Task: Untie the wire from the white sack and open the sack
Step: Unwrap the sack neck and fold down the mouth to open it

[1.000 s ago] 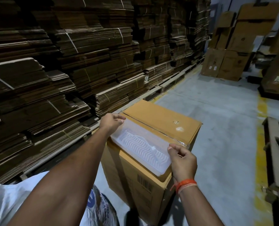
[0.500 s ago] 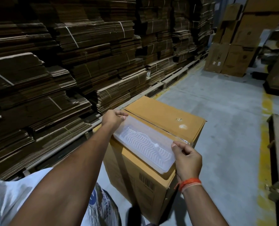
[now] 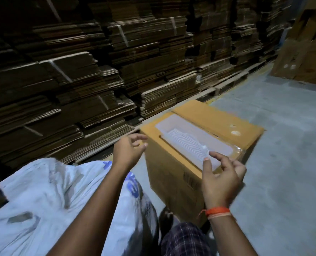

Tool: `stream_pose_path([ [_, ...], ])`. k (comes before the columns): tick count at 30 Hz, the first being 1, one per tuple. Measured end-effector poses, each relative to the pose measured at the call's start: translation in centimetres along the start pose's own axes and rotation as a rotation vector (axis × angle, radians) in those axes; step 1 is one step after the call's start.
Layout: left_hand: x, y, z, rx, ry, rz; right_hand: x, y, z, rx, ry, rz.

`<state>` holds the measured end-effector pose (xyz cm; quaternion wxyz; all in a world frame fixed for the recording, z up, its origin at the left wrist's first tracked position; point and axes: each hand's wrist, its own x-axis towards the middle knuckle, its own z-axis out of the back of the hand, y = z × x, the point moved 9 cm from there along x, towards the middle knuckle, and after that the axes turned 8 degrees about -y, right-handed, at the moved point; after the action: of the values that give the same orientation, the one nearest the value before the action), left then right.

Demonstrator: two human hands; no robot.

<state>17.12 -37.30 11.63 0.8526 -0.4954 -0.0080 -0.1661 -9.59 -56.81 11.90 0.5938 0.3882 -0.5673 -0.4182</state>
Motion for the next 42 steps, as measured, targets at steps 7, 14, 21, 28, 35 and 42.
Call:
stream_pose_path([
  [7,-12.5,10.2,12.9,0.067,-0.189,0.190,-14.6,2.5,-7.1,0.105,0.581,0.113],
  [14,-19.8,16.6,21.5,0.050,-0.374,0.322,-28.2,4.7,-11.9,0.138,1.064,0.174],
  [21,-21.7,22.5,25.0,-0.046,-0.532,0.387,-34.7,4.1,-15.3,0.146,1.196,0.102],
  [28,-16.7,28.6,27.7,0.017,-0.564,0.351,-38.5,3.6,-21.8,0.162,1.304,0.068],
  [35,-11.3,32.8,25.0,0.104,-0.407,0.343,-43.5,2.3,-29.7,0.111,1.581,0.343],
  [42,-10.4,36.1,22.6,0.267,-0.351,0.430,-46.9,-1.0,-32.6,-0.072,1.674,0.494],
])
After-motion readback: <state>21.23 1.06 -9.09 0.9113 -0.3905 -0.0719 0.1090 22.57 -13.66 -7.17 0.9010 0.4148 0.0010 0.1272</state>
